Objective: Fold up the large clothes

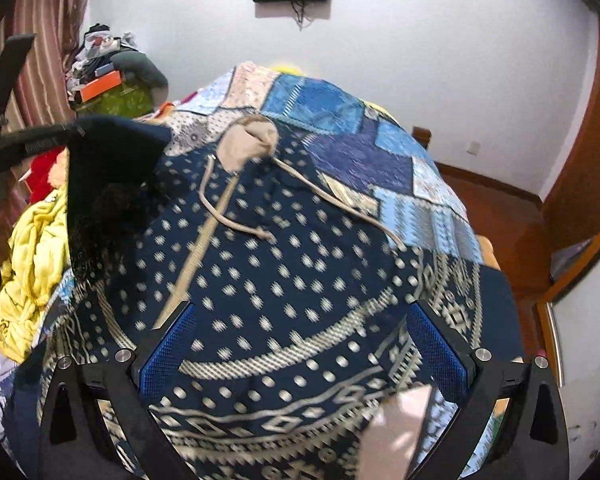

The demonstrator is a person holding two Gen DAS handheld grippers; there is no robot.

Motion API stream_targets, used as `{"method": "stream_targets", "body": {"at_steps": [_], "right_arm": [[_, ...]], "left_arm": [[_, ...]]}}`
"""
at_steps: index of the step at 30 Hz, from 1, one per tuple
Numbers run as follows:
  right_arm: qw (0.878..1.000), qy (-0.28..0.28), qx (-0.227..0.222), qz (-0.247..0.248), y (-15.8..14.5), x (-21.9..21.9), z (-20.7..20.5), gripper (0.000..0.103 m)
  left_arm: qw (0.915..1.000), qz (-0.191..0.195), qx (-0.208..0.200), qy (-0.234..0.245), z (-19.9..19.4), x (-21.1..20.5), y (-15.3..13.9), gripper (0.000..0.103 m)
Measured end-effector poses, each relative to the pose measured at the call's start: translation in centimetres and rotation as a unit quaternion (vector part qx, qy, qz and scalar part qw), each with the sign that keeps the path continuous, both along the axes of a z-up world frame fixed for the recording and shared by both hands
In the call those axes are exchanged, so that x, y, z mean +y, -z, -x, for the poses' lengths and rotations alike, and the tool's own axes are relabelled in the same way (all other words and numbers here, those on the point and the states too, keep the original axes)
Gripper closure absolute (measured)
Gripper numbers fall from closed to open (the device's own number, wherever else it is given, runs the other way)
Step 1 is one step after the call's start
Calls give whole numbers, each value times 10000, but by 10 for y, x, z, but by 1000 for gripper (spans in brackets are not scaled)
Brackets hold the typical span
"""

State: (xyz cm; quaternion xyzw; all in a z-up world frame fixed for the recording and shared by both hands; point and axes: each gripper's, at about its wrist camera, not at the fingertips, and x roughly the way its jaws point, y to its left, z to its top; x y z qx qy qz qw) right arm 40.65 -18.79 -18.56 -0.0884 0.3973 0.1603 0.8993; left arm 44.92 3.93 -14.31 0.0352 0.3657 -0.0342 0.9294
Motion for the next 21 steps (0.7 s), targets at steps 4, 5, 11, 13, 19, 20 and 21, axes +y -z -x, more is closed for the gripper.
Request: {"method": "stream_targets", "body": {"at_steps": [4, 5, 11, 13, 19, 20, 21], "right_arm": [[9999, 37, 154, 32, 9, -12, 1, 0], [9998, 29, 210, 24, 11, -14, 2, 0], [9994, -49, 324, 111, 19, -12, 6, 0], [9994, -86, 291, 172, 17, -6, 8, 0], [9991, -305, 221, 203, 7, 22, 9, 0], [9989, -372, 198, 209, 4, 30, 9, 0], [9987, -423, 179, 216, 3, 36, 9, 0]], "left_arm": [[9961, -255, 664, 529, -3, -53, 56, 101], [9945, -305, 808, 588, -1, -62, 70, 101], [9848, -178, 1564, 735, 9, -74, 125, 100], [9845, -58, 1592, 728, 17, -70, 127, 96], [9841, 571, 1537, 684, 52, -33, 106, 36], [9852, 586, 1469, 656, 59, -23, 99, 36], [9863, 587, 1408, 626, 64, -15, 93, 36]]}}
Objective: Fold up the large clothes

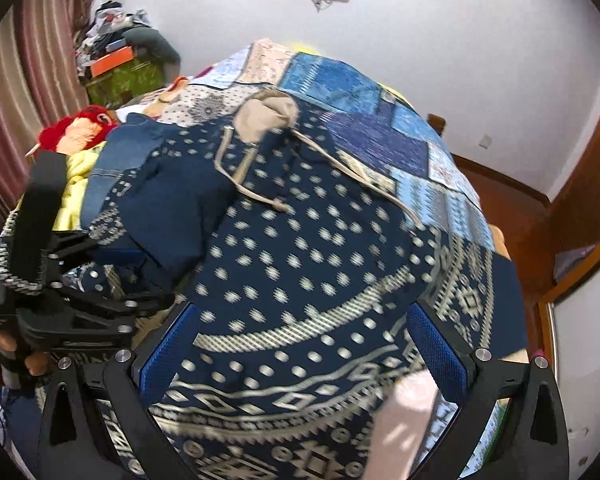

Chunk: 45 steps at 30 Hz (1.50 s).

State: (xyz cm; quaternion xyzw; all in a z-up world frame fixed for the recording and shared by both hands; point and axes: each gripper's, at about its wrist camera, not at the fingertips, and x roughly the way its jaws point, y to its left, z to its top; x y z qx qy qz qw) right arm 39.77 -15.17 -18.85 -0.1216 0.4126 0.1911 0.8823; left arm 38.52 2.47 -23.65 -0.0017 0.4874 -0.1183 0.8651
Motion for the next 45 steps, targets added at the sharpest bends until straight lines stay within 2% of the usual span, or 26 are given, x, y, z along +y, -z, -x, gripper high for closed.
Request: {"method": "stream_targets", "body": {"at_steps": [5, 10, 16, 21, 24, 26, 27, 28, 29, 30, 31, 33, 39, 43, 45], "right_arm": [[9992, -399, -53, 46, -2, 53, -5, 0], [9962, -850, 58, 164, 13, 119, -16, 0], [9891, -1352, 218, 539, 49, 200, -33, 0], [9838, -1566, 250, 831, 78, 248, -50, 1], [9800, -1572, 144, 1210, 97, 270, -60, 11], [9749, -1540, -156, 1600, 106, 280, -61, 20], [9733, -1529, -280, 1688, 108, 281, -61, 30], [9720, -1516, -397, 1749, 107, 282, -60, 46], [9729, -1515, -422, 1696, 105, 281, -60, 54], [9745, -1496, -426, 1619, 102, 279, -60, 69], [9770, -1451, -436, 1499, 97, 275, -61, 80], [9838, -1351, -321, 1134, 85, 262, -65, 89], [9965, -816, -131, 137, 40, 196, -70, 91], [9984, -412, 17, -383, 16, 137, -75, 92], [9982, -145, 84, -581, 9, 100, -77, 92]], "left_arm": [[9975, -282, -372, -522, 21, 64, -28, 31], [9899, -657, -453, -1173, 22, 129, -26, 31], [9839, -317, -191, -1749, 12, 188, 4, 31], [9827, -197, -77, -1838, 4, 203, 28, 31], [9836, -201, -63, -1793, 0, 203, 35, 31], [9842, -134, -52, -1765, -4, 202, 39, 31], [9843, -103, -38, -1759, -7, 202, 40, 31], [9845, -77, -19, -1752, -9, 200, 42, 31], [9846, -60, 2, -1746, -11, 199, 44, 31], [9847, -57, 27, -1741, -13, 197, 46, 31], [9849, -69, 54, -1727, -15, 194, 49, 31], [9851, -123, 94, -1714, -18, 190, 53, 31], [9825, -523, 254, -1772, -23, 183, 70, 31], [9791, -1020, 223, -1747, -23, 169, 75, 31], [9780, -1004, 254, -1813, -23, 170, 76, 31]]}}
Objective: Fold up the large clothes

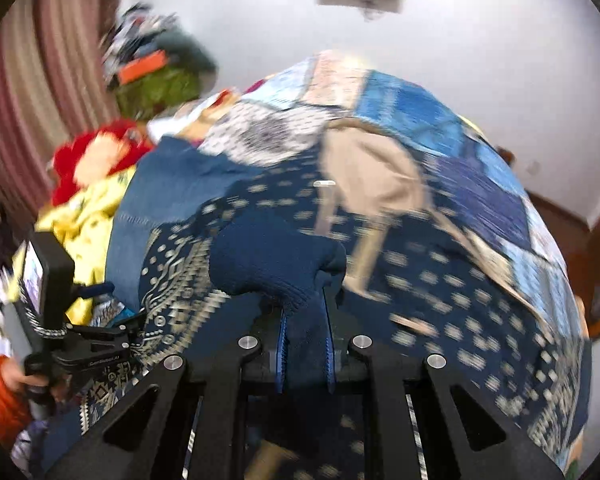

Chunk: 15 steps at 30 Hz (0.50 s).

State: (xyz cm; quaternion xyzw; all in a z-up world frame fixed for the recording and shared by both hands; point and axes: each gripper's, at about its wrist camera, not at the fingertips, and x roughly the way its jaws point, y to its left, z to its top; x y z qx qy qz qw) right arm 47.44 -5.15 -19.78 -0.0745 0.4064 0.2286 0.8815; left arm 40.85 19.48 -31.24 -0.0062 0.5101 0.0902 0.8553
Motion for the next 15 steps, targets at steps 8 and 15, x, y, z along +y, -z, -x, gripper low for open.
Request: {"method": "stream_targets", "body": {"at_steps": [8, 15], "right_arm": [[9951, 867, 467, -45, 25, -112, -12, 92], [9918, 1005, 739, 269, 68, -150, -13, 92]], "left_arm": [[9996, -170, 86, -207, -2, -5, 4, 30], [9990, -230, 178, -340, -4, -6, 5, 29]]}}
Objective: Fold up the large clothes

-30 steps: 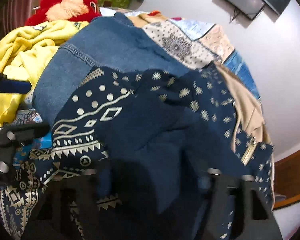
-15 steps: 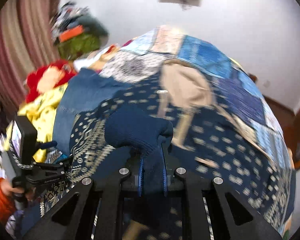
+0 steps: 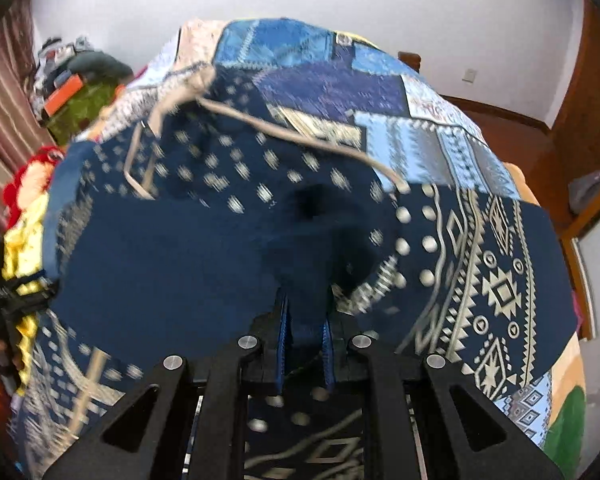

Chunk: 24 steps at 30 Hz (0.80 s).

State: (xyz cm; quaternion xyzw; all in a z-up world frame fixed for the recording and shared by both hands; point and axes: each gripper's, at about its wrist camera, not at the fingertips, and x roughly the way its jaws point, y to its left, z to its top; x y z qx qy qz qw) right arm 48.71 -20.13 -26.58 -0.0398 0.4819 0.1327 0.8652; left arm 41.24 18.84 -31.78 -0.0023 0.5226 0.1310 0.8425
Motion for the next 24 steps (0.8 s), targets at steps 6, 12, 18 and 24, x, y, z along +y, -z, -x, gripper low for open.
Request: {"method": "stream_targets", "body": {"at_steps": [6, 12, 18, 24], "right_arm": [[9944, 134, -330, 997, 3, -13, 7, 90], [9817, 522, -467, 1774, -2, -34, 14, 21], [9852, 642, -556, 1486, -27, -78, 31, 11], [9915, 860, -548, 804, -59, -121, 48, 11]], "left_arm": [[10000, -46, 70, -1, -2, 0, 1, 28], [9999, -45, 118, 38, -2, 0, 1, 28], [9993, -215, 300, 97, -3, -2, -10, 29], [9993, -317, -8, 184, 9, -19, -55, 29]]}}
